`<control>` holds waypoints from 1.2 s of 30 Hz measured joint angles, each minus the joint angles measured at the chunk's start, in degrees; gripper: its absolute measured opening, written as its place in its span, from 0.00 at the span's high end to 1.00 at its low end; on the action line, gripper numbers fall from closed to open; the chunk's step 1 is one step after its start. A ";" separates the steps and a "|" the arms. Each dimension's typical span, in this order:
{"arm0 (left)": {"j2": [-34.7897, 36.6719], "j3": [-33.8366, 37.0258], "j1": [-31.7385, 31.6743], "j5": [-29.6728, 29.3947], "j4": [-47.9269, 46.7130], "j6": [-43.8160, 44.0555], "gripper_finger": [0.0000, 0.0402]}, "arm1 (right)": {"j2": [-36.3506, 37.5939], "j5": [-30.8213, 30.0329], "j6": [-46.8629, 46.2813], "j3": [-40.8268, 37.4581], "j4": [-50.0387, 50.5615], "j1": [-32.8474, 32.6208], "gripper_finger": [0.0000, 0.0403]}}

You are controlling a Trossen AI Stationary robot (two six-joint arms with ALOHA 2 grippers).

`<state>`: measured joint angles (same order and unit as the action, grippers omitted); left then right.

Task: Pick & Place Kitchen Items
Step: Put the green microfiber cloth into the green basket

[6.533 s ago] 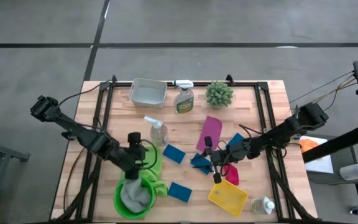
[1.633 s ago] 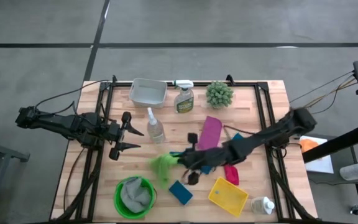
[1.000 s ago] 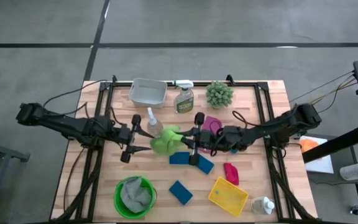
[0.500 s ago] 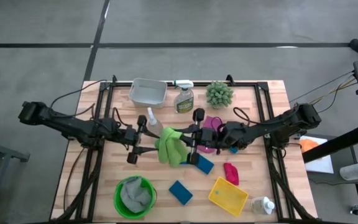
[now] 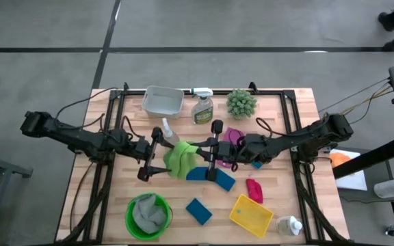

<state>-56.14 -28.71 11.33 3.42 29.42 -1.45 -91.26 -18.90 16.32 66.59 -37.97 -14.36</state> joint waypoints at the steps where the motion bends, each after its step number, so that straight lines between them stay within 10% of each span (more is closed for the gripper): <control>1: 0.00 0.00 0.00 0.00 0.45 0.03 0.01 | -0.03 -0.11 0.00 0.00 -0.10 0.25 0.96; 23: -18.96 -13.60 -0.07 -8.40 -1.34 -1.97 0.08 | -2.25 1.84 -1.51 1.77 -0.43 1.82 0.96; 36: -11.72 -15.21 0.26 -11.17 -17.61 -6.03 0.95 | -1.14 5.03 -1.75 1.63 -0.24 -0.20 0.96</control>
<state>-67.86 -43.92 11.60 -7.75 11.81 -7.48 -92.41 -13.87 14.57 68.22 -38.21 -14.56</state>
